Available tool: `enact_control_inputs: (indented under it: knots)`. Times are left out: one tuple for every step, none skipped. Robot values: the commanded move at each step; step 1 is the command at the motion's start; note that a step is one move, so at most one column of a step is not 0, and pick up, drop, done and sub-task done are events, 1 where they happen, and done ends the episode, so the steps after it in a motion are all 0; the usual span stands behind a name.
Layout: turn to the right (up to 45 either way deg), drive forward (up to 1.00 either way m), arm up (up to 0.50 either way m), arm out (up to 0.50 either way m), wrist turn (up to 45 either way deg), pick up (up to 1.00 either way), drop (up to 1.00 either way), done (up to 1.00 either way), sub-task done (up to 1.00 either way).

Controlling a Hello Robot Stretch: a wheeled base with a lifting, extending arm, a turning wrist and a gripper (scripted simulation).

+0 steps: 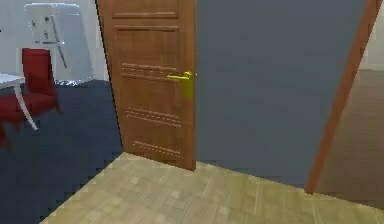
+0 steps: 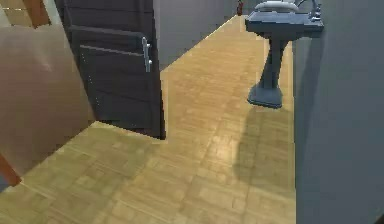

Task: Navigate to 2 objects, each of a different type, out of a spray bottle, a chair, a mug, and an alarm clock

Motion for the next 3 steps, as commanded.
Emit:
enact_control_inputs:
  knots:
    - [-36.0,0.00,0.00,0.00,0.0,0.00,0.00,0.00,0.00]
    - [0.0,0.55,0.00,0.00,0.0,0.00,0.00,0.00,0.00]
    - [-27.0,0.00,0.00,0.00,0.0,0.00,0.00,0.00,0.00]
